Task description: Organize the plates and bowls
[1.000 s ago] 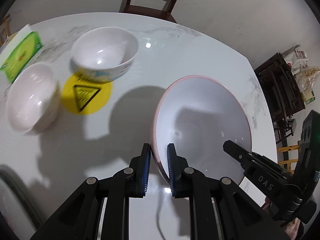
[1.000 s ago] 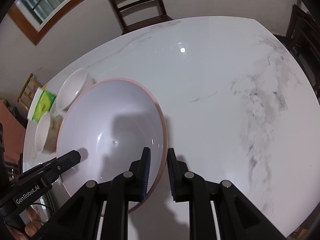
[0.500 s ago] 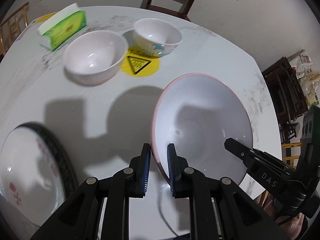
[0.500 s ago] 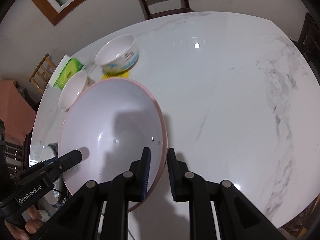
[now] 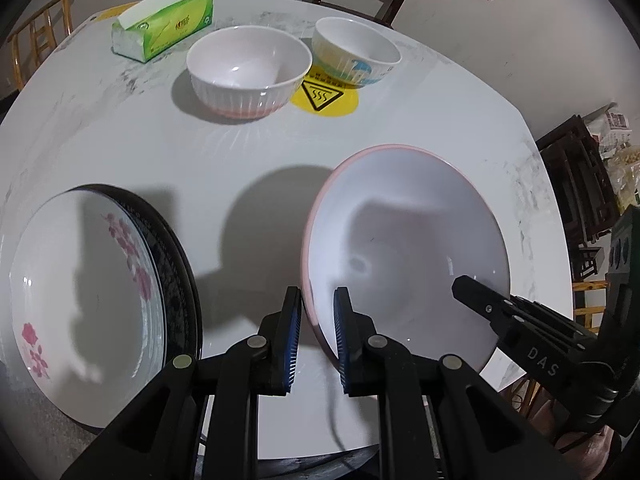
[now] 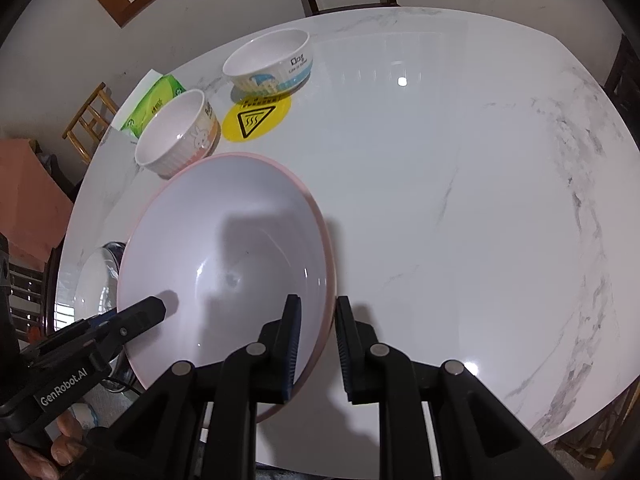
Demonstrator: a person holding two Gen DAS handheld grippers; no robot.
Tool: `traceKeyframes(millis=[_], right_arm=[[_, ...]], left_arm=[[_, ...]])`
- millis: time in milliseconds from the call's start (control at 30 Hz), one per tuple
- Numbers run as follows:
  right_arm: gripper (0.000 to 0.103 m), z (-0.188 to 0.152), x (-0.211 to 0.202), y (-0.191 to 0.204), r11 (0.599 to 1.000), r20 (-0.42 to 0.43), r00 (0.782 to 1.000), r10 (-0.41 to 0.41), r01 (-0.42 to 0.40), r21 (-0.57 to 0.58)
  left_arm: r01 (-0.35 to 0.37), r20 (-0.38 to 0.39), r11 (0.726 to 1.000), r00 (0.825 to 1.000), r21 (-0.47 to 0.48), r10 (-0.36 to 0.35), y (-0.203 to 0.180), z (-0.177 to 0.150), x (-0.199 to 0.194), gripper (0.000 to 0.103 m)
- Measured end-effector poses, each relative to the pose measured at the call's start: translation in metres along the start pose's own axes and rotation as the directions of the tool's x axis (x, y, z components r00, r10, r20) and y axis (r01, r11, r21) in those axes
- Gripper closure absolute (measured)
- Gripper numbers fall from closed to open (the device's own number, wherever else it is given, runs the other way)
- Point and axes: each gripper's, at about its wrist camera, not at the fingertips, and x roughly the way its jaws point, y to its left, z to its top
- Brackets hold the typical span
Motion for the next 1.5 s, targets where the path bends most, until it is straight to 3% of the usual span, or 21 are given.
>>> traceKeyframes(millis=[733, 833, 900, 1067, 1500], right_arm=[[0.081, -0.012, 0.012, 0.003, 1.0, -0.033, 0.999, 0.011, -0.01, 0.007], [0.076, -0.012, 0.008, 0.005, 1.0, -0.017, 1.0, -0.002, 0.002, -0.011], [0.068, -0.011, 0.005, 0.006, 1.0, -0.015, 1.0, -0.003, 0.003, -0.018], [0.065, -0.006, -0.006, 0.003, 1.0, 0.007, 1.0, -0.021, 0.021, -0.015], [0.065, 0.022, -0.038, 0.034, 0.993, 0.09, 0.996, -0.029, 0.039, -0.111]], left_arm=[[-0.005, -0.004, 1.0, 1.0, 0.024, 0.005, 0.003, -0.012, 0.002, 0.089], [-0.014, 0.021, 0.999, 1.0, 0.032, 0.013, 0.005, -0.012, -0.002, 0.079], [-0.011, 0.03, 1.0, 0.999, 0.027, 0.01, 0.008, -0.011, -0.004, 0.068], [0.006, 0.063, 1.0, 0.998, 0.005, -0.006, 0.017, -0.009, -0.016, 0.059], [-0.006, 0.118, 0.999, 0.993, -0.047, 0.012, 0.051, 0.002, -0.039, 0.058]])
